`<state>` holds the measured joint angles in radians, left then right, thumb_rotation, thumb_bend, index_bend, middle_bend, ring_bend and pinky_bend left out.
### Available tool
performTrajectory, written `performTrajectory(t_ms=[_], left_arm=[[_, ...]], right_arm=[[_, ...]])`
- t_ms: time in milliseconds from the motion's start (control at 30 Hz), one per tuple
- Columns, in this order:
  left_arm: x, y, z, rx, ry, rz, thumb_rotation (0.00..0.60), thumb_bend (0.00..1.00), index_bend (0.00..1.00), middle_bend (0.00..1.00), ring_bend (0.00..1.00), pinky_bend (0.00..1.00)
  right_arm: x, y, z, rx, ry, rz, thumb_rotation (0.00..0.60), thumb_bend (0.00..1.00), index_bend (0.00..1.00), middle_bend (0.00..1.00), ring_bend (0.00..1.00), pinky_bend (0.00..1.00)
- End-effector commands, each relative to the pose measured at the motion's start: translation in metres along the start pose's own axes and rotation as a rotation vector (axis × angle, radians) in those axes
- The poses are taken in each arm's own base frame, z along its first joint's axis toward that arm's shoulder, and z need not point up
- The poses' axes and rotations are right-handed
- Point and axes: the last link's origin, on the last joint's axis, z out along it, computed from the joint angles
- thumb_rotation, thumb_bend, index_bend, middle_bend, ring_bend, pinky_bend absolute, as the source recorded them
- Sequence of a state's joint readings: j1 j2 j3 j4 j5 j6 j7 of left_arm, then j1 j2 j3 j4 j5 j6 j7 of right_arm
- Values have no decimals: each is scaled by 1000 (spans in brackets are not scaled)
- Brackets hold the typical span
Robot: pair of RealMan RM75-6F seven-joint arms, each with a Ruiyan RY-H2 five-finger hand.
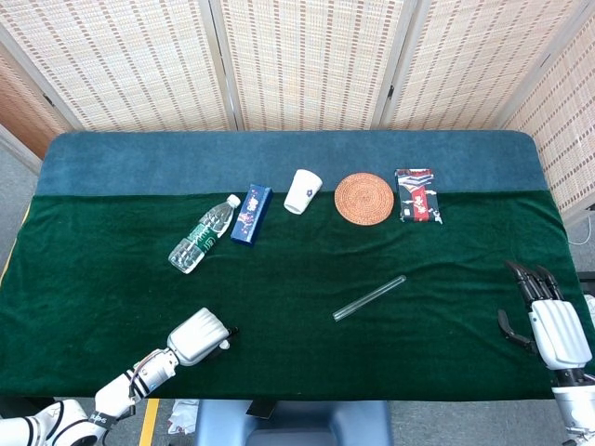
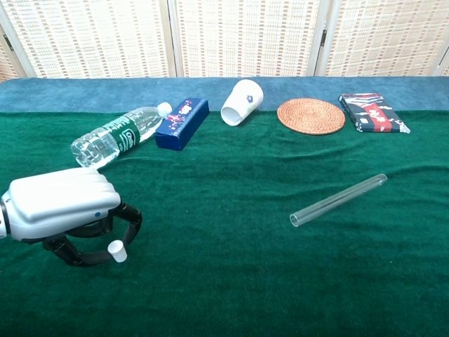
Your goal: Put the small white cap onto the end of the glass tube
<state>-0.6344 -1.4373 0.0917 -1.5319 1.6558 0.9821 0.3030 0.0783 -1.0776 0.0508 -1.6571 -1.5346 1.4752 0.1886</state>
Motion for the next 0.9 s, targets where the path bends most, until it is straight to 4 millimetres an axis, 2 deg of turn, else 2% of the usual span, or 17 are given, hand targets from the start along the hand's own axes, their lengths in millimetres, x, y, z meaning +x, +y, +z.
performTrajectory(t_ms=[33,300,433,567,700,800,867,900], left_arm=[[-1,0,0,0,-1,-2,600,397,524,1000,872,797],[2,-2,-1,3,11,-26,600,505,551,1000,878,797],[7,-6,-5,19,30,-60,600,524,558,1000,878,797],[18,-15,-11,57,65,-122,600,530,559,1000,880,797],[29,-28,-20,102,107,-164,600,532,558,1000,883,797],[36,-35,-26,130,138,-195,600,532,556,1000,883,797],[41,-39,-31,148,159,-211,600,532,555,1000,883,797],[42,-41,-33,155,167,-215,600,532,555,1000,883,798]], right_arm=[[0,0,0,-1,0,0,600,550,45,150,134,45],[0,-2,0,8,-3,-2,600,550,45,151,139,56],[0,-9,5,40,-20,-26,600,550,53,173,169,124],[-3,-24,17,99,-57,-80,600,550,69,244,241,235],[-14,-47,36,189,-117,-139,600,550,75,370,381,413],[-27,-66,50,252,-166,-190,600,550,105,493,540,569],[-37,-78,60,288,-202,-219,600,550,139,625,708,711],[-41,-82,64,298,-217,-229,600,550,150,670,757,748]])
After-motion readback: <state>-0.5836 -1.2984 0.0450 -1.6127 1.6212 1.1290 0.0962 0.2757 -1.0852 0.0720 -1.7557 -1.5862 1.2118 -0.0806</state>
